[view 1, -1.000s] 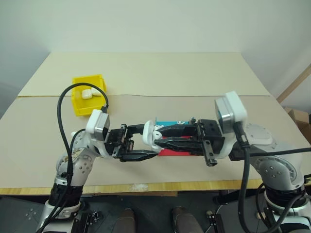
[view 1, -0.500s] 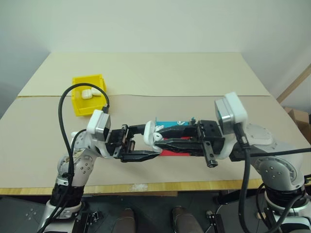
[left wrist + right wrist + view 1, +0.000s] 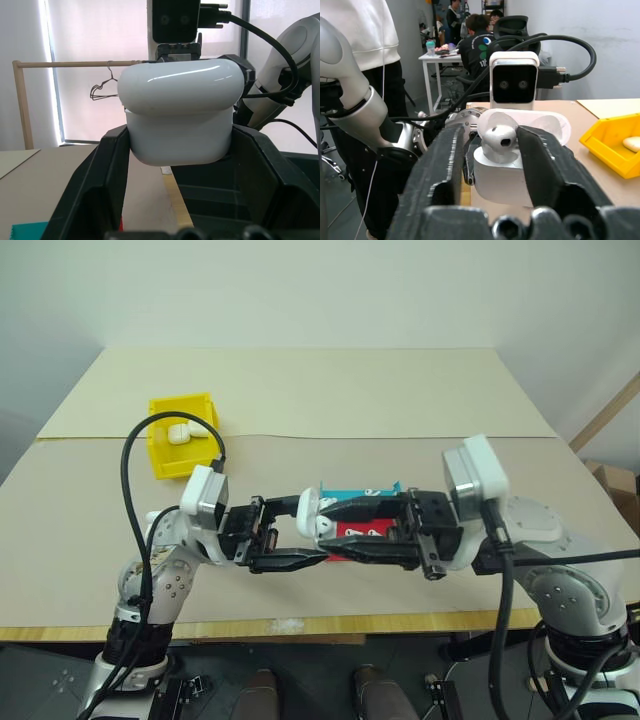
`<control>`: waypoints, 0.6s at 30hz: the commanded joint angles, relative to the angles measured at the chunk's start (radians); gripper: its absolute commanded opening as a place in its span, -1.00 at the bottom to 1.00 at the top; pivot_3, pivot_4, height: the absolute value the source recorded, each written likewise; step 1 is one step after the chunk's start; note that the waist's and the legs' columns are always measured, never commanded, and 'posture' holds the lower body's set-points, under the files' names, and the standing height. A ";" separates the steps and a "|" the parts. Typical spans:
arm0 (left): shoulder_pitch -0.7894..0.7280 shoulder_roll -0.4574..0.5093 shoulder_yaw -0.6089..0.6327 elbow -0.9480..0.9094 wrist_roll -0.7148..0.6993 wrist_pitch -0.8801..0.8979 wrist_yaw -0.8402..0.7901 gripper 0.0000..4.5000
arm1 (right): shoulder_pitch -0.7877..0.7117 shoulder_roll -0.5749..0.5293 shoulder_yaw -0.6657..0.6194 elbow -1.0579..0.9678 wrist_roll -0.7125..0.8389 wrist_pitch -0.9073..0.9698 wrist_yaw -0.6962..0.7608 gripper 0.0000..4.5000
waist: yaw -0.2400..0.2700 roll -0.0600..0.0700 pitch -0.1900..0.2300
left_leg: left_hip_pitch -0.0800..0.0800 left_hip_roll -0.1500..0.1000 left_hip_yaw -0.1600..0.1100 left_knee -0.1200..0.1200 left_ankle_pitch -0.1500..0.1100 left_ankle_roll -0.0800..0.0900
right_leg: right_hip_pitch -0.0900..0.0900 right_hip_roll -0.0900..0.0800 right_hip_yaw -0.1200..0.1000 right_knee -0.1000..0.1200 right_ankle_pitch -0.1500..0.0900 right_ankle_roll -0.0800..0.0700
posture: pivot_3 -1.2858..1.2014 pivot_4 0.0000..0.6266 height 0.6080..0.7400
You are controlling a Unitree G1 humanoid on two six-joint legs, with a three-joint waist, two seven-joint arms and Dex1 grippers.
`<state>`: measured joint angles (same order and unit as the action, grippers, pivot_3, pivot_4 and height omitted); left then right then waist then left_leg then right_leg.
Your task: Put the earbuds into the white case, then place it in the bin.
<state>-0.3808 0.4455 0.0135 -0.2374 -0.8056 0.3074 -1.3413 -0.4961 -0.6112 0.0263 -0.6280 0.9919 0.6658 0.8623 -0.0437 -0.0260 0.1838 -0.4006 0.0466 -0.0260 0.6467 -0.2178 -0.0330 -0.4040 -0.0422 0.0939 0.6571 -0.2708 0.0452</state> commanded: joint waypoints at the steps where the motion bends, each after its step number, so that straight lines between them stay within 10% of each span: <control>1: -0.005 -0.001 0.010 -0.034 -0.016 -0.008 0.002 0.23 | 0.002 0.005 -0.010 -0.026 -0.014 -0.024 -0.008 -0.11 | 0.000 0.000 0.000 | 0.000 0.000 0.000 0.000 0.000 0.000 | 0.000 0.000 0.000 0.000 0.000 0.000 | 0.03 -0.52 1.00; 18: -0.005 -0.004 0.009 -0.024 -0.016 -0.012 -0.008 0.23 | -0.053 -0.020 -0.140 0.085 -0.009 -0.085 0.058 -0.11 | 0.000 0.000 0.000 | 0.000 0.000 0.000 0.000 0.000 0.000 | 0.000 0.000 0.000 0.000 0.000 0.000 | 0.03 -0.52 1.00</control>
<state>-0.3782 0.4447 0.0140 -0.2374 -0.8064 0.3067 -1.3458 -0.5156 -0.6121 -0.0654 -0.5456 0.9652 0.6079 0.8963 -0.0440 -0.0261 0.1839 -0.4006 0.0465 -0.0258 0.6468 -0.2178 -0.0330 -0.4040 -0.0421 0.0939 0.6571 -0.2707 0.0451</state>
